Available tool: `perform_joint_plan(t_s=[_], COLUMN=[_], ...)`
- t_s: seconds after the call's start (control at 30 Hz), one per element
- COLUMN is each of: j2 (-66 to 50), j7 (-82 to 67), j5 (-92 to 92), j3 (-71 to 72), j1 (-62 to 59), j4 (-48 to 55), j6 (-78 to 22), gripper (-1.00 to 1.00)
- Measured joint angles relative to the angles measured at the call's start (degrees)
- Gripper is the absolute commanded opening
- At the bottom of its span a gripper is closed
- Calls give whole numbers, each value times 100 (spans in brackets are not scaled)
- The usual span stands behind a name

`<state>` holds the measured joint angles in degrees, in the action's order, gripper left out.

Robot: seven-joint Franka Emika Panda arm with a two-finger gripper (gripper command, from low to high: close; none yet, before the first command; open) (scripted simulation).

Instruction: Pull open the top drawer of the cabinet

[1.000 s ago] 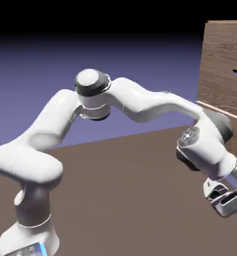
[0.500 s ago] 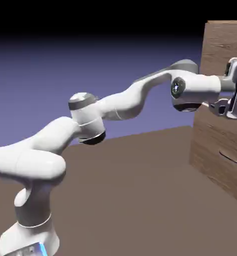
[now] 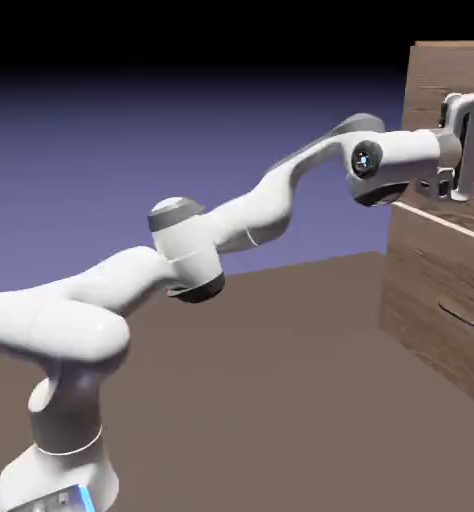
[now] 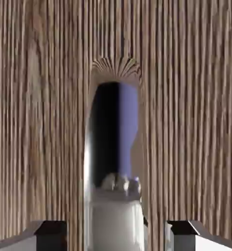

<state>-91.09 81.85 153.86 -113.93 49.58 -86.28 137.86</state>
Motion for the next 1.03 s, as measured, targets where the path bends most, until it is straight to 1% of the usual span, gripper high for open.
perform_joint_plan(t_s=[0.57,0.93,0.97,1.03], j2=[-387,-778,-789,-789], j7=[-608,-819,-821,-814], j5=[-230,-927,-947,-965], j3=[-272,-841,-857,-856], j1=[2114,3621,3650,3651], j4=[-3529,-5814,-5856,-5855], j6=[-1398,-2210,-2225,-2229], gripper=[-100,-100,100,100])
